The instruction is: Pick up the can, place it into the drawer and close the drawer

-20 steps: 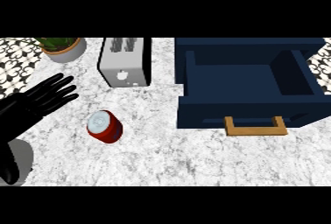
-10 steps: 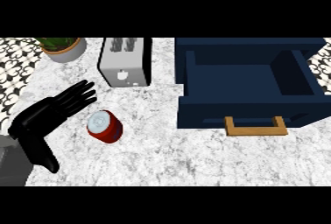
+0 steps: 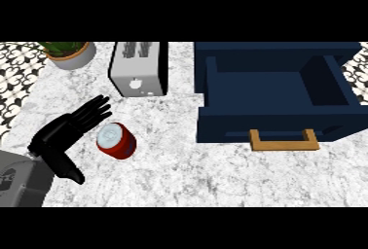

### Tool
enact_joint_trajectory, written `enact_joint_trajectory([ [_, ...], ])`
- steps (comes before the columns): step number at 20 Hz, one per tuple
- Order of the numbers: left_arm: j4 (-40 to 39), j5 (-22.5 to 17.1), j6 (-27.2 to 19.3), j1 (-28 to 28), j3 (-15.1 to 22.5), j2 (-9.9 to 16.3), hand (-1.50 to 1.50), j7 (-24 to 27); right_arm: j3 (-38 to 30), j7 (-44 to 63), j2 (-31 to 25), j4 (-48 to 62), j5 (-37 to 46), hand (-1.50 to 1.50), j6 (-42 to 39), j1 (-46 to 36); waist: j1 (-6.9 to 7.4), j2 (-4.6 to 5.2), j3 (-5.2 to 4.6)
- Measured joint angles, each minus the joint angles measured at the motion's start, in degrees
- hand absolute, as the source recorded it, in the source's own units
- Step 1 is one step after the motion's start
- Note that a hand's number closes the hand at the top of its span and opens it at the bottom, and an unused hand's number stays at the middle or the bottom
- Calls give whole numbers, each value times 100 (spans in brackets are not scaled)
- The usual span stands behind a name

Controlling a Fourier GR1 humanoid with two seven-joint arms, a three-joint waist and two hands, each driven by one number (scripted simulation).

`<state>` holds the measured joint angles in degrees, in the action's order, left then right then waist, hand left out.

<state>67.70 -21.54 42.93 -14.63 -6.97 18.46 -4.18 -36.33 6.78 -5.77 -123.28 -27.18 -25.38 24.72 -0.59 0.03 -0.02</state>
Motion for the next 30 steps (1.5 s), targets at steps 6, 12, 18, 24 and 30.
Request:
enact_joint_trajectory([
  [6,-1159,837,7,-377,-106,23,-150,1025,-71,24,118,-31,79,-150,-142,-73,-12,7,-2],
  [12,-2485,1610,2,-751,-90,138,-150,2137,-187,72,174,-84,3,-150,-289,-44,-44,16,-5],
  [18,-3563,2178,-286,-1090,50,71,-150,2820,-257,166,321,-257,5,-150,-367,0,-56,21,-6],
  [24,-4257,2399,-454,-1306,104,-37,-150,3156,-415,352,235,-297,-192,-150,-408,-35,-62,24,-7],
  [30,-4830,2525,-533,-1596,120,-121,-150,3362,-411,393,325,-299,-120,-150,-463,-93,-78,36,-9],
])
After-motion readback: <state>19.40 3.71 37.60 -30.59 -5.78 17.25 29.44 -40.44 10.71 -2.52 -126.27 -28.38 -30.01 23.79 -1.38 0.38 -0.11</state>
